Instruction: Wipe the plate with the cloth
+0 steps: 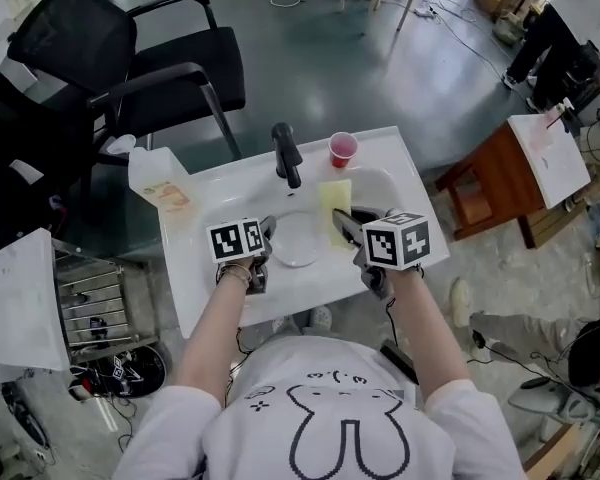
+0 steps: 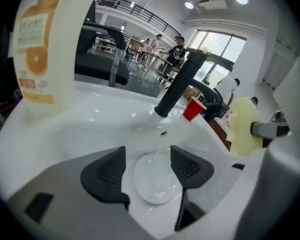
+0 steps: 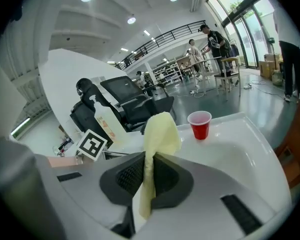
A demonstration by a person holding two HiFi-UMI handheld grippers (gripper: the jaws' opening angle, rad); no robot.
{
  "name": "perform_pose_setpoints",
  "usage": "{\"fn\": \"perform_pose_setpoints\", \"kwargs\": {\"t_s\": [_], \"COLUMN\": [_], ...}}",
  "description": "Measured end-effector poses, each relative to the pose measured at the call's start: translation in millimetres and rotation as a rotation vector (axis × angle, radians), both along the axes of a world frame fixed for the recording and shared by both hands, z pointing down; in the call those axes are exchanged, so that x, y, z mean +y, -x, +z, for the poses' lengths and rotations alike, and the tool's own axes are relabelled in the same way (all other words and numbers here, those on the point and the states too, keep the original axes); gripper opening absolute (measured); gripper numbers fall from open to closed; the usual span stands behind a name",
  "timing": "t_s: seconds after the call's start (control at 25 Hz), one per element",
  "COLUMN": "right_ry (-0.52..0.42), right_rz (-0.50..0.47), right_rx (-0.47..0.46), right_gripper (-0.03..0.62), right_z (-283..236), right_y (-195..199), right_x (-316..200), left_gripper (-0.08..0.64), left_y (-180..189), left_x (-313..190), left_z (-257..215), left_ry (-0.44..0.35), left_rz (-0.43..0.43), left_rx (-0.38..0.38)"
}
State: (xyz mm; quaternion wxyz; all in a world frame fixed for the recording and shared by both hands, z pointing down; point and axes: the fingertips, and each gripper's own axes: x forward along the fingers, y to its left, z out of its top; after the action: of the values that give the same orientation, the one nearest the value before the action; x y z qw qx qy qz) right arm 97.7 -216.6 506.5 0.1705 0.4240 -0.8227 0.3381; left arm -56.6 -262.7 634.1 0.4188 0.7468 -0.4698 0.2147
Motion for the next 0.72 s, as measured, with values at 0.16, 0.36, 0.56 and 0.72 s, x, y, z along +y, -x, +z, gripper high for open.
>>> {"fn": "perform_pose_setpoints", "kwargs": {"t_s": [0.16,0.36,0.56,0.72], "right_ry": [-0.059,-0.169,-0.289,-0.399], "right_rz": [0.012,0.032,0.065,0.085], "right_rx": [0.014,0.103,0.109,0.129], "right_gripper": [0.037,0.037,0.037,0.037], "right_z": [-14.1,-33.6,-65.2,-91.5], "right_y": [-1.5,-10.0,-12.2,-14.1], "right_x": [-3.1,-7.1,-9.6,-12.5], "left_gripper": [0.275,0.275,0.275,0.275], "left_y": [9.0,10.0,11.6,12.9], "left_x": [-5.2,-12.2,-14.2,-17.3], "left_z": [-34.4,-80.1,-117.0,-155.7], "left_ry": [-0.097,-0.232,-0.349,-0.475], "left_rz": [-0.007,-0.005,-0.003,-0.009], "left_rx": [-0.010,0.002,0.005,0.036]}}
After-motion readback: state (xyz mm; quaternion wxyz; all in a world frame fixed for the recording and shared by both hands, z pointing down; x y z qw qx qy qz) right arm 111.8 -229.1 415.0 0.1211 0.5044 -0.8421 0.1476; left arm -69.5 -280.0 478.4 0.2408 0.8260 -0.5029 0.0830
